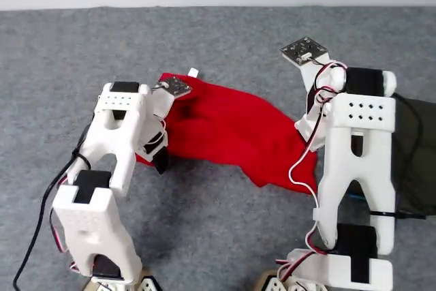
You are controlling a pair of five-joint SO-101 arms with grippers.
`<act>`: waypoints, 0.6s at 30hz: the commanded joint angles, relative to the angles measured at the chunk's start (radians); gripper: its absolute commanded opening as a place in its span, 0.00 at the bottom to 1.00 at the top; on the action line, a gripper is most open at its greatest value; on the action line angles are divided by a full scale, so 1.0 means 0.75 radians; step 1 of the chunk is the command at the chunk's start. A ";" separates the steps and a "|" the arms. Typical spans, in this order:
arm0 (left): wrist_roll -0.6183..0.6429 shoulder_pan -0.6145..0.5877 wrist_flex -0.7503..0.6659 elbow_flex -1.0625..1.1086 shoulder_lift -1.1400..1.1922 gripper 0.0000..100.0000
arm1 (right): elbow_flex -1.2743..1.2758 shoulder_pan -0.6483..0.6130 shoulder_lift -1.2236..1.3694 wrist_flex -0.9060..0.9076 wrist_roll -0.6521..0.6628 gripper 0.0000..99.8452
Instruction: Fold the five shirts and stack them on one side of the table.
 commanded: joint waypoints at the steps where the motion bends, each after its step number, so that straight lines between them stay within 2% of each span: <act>1: 0.045 -0.008 -0.074 -0.003 0.010 0.22 | -0.006 -0.001 -0.054 0.050 -0.014 0.01; 5: 0.047 -0.008 -0.078 -0.044 0.035 0.21 | -0.006 -0.009 -0.052 0.050 -0.014 0.01; 9: 0.049 -0.020 -0.057 -0.083 0.115 0.14 | -0.006 -0.011 -0.052 0.050 -0.014 0.01; 15: 0.047 -0.023 0.090 -0.222 0.288 0.02 | -0.006 -0.007 -0.052 0.050 -0.014 0.01; 18: 0.047 -0.023 0.149 -0.285 0.311 0.01 | -0.006 -0.009 -0.052 0.050 -0.014 0.01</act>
